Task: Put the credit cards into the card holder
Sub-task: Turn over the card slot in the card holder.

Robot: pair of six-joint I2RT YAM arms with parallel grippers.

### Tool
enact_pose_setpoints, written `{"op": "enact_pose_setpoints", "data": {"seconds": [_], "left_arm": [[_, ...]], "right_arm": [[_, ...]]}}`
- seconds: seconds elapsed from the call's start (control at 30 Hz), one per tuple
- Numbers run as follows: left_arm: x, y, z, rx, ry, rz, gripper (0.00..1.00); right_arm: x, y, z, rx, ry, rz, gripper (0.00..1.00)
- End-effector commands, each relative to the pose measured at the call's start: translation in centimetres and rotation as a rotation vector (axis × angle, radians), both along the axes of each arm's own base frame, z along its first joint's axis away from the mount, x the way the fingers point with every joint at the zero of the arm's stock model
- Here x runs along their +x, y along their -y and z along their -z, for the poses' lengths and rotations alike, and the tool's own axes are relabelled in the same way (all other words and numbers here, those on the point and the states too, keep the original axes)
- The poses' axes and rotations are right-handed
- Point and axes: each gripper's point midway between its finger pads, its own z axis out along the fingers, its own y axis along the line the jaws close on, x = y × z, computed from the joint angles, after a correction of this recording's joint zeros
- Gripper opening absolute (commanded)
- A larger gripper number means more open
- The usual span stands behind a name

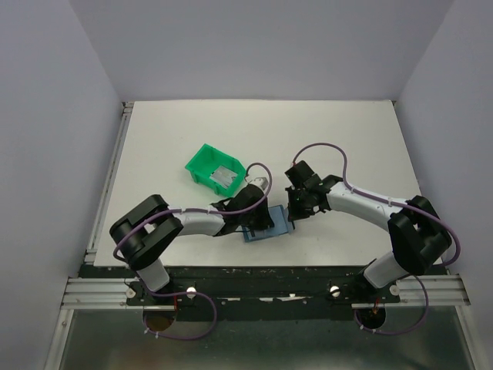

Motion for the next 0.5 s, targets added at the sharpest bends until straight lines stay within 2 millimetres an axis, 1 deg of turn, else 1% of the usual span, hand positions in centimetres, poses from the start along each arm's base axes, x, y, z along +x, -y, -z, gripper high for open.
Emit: {"op": "enact_pose_setpoints", "data": {"seconds": [0.0, 0.17, 0.33, 0.4, 0.47], "left_arm": [[-4.2, -6.7, 6.0, 0.287, -0.149, -0.009, 0.00], [-4.6, -7.7, 6.0, 0.304, -0.148, -0.020, 0.00], [-4.7, -8.1, 5.3, 0.292, -0.139, -0.034, 0.00], [-4.4, -8.4, 5.3, 0.304, -0.120, -0.048, 0.00], [-4.3, -8.2, 5.4, 0.307, -0.122, -0.045, 0.00]], "right_arm": [[-1.0, 1.8, 2.1, -0.085, -0.039, 0.020, 0.00], [-0.9, 1.7, 2.0, -0.085, -0.038, 0.019, 0.00], [-1.0, 1.9, 2.1, -0.090, -0.041, 0.023, 0.00], [-0.9, 1.9, 1.8, -0.086, -0.028, 0.030, 0.00], [-0.6, 1.8, 1.0, -0.070, -0.002, 0.038, 0.00]]}}
